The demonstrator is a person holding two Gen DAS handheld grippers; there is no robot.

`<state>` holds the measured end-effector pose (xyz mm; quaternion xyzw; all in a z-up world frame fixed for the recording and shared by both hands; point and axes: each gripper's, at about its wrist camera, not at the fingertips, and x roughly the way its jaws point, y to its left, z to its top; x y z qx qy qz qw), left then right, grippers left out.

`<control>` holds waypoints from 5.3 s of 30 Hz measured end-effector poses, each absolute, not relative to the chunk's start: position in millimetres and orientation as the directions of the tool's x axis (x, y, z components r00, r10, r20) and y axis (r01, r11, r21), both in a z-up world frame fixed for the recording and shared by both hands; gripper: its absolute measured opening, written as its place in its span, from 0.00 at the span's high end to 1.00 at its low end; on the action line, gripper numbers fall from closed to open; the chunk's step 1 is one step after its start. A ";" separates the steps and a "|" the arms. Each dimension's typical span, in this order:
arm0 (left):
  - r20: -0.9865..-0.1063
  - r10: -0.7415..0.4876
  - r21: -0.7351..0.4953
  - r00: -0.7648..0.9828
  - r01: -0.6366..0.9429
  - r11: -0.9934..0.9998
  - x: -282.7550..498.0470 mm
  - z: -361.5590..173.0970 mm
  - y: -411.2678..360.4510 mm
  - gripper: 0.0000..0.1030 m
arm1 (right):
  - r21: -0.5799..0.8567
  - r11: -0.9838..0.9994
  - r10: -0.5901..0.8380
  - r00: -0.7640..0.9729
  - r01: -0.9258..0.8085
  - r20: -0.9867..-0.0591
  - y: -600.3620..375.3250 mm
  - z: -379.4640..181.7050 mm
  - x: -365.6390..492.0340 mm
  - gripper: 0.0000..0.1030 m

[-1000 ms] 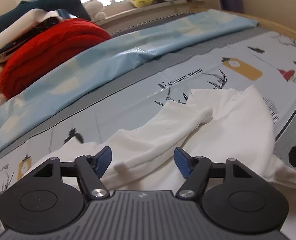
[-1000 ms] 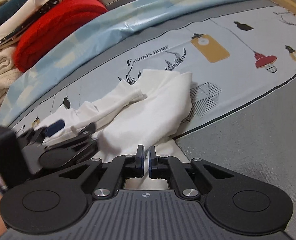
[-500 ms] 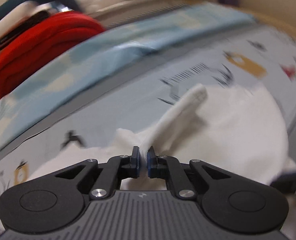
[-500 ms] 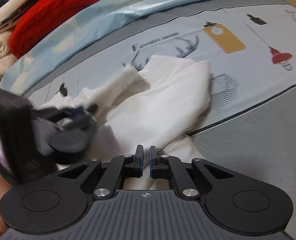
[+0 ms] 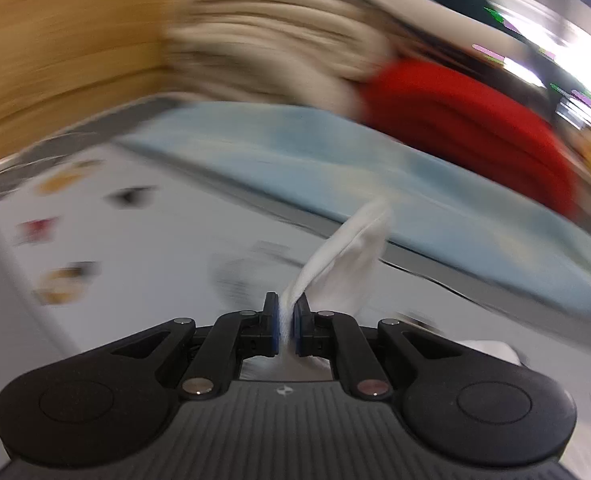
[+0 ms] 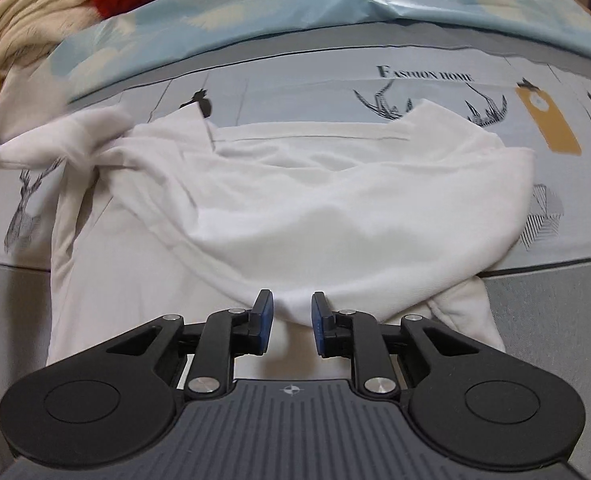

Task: Fold small clothes

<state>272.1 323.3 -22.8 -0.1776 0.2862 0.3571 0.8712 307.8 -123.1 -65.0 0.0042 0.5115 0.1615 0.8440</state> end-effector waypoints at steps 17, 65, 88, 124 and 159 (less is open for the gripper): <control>-0.798 0.442 -0.258 0.410 -0.895 0.364 160.2 -61.6 464.5 0.73 | 0.008 0.944 0.161 0.440 -0.329 -0.884 -98.0 -71.9 296.0 0.79; -0.848 0.060 -0.388 0.526 -0.695 0.605 276.8 -8.1 260.7 0.67 | 0.328 0.867 -0.039 0.707 0.375 -0.706 -501.8 -73.3 398.8 0.97; -0.865 0.012 -0.363 0.502 -0.642 0.676 308.6 -24.1 199.3 0.67 | 0.634 0.479 -0.359 0.795 0.607 -0.490 -618.1 -119.8 320.3 0.97; -0.809 -0.061 -0.374 0.585 -0.432 0.821 345.5 -71.1 191.0 0.63 | 0.274 0.962 0.205 0.701 -0.014 -0.683 -338.8 -83.2 435.1 0.56; -0.910 -0.088 -0.209 0.406 -0.265 0.941 364.8 -107.7 161.0 0.96 | 0.239 0.961 0.274 0.631 -0.142 -0.726 -287.7 -103.9 435.9 0.72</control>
